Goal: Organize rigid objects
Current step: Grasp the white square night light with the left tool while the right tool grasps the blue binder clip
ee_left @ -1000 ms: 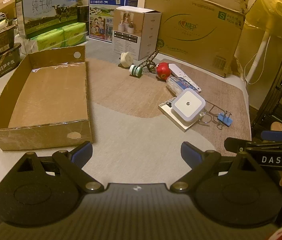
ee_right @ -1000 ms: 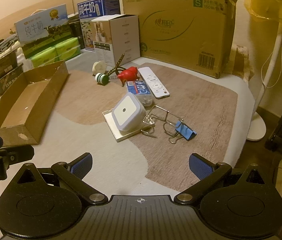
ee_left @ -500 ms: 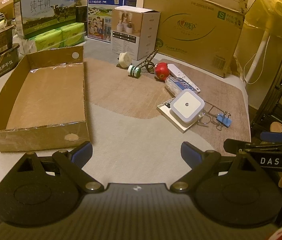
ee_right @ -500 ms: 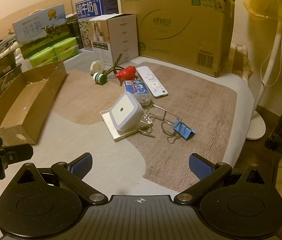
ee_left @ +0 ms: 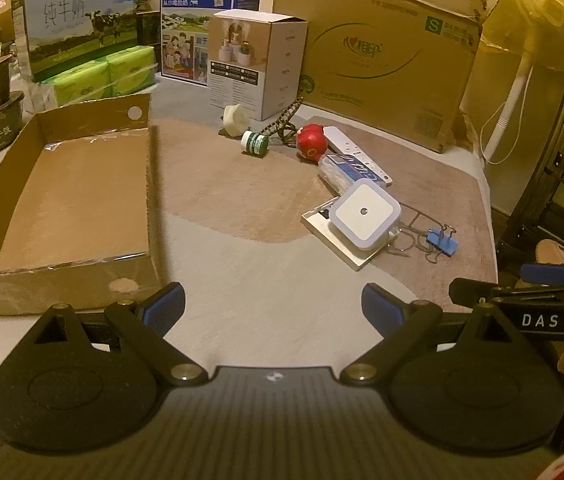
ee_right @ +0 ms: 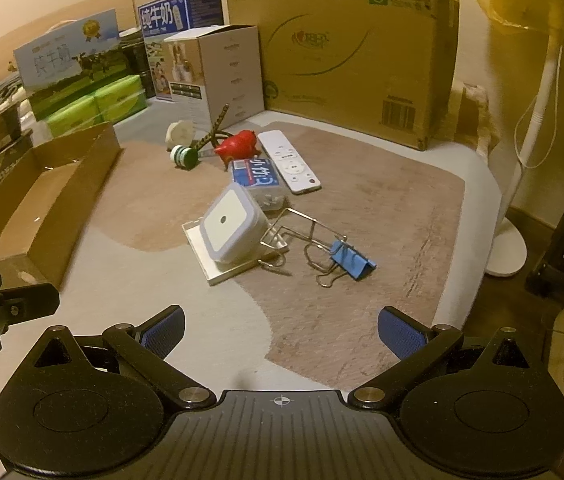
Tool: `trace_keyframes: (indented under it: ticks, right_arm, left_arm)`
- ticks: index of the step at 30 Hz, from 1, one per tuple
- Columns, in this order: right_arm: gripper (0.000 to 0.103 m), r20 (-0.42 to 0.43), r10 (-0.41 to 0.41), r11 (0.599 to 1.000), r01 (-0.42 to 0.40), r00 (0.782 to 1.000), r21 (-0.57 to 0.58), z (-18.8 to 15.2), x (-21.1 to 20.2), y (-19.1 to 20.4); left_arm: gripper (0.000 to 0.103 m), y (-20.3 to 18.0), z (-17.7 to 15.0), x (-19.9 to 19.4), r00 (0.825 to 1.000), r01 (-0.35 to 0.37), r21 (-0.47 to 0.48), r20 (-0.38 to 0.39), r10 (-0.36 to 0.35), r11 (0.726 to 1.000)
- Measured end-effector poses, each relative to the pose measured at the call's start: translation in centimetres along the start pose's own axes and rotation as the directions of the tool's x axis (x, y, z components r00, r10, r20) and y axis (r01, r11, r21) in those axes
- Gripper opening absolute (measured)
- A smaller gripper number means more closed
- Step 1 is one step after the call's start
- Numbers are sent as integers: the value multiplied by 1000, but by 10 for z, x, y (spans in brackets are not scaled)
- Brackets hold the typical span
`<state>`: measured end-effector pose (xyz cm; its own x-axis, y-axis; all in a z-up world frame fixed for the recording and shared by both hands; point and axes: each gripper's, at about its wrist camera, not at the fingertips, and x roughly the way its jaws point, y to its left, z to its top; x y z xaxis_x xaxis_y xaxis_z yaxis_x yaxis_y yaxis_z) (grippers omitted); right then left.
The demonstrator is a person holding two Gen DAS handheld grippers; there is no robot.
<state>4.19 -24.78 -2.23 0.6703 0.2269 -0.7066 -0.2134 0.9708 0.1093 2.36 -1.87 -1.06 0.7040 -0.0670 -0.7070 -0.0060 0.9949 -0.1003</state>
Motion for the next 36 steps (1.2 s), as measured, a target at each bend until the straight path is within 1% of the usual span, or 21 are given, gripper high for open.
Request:
trace_keyframes:
  ticks: [5, 14, 18, 22, 27, 31, 34, 36]
  right_arm:
    - [102, -9, 6, 1000, -5, 1000, 11, -1, 6, -8]
    - [102, -11, 22, 1000, -22, 1000, -3, 4, 23, -31]
    - [102, -6, 25, 999, -25, 1000, -37, 10, 31, -46]
    - [102, 6, 67, 994, -66, 998, -91, 18, 38, -60]
    - [102, 11, 129, 976, -125, 992, -176, 31, 50, -71]
    - [93, -18, 185, 947, -183, 983, -265, 37, 62, -76]
    - [89, -39, 203, 922, -205, 978, -328, 38, 71, -76]
    - [85, -58, 215, 913, -222, 975, -342, 39, 78, -80]
  left_arm:
    - [94, -3, 3, 8, 1000, 20, 8, -3, -20, 1000]
    - [94, -17, 16, 35, 996, 87, 71, -8, -87, 994]
    - [94, -22, 24, 51, 994, 114, 106, -7, -114, 988]
    - [94, -29, 35, 67, 989, 149, 143, -7, -149, 978]
    - [94, -36, 44, 83, 984, 176, 196, -11, -178, 965]
    - [90, -44, 49, 96, 977, 212, 258, -23, -214, 943]
    - [88, -49, 51, 105, 970, 239, 292, -33, -240, 926]
    - [85, -52, 52, 112, 967, 253, 310, -45, -251, 917]
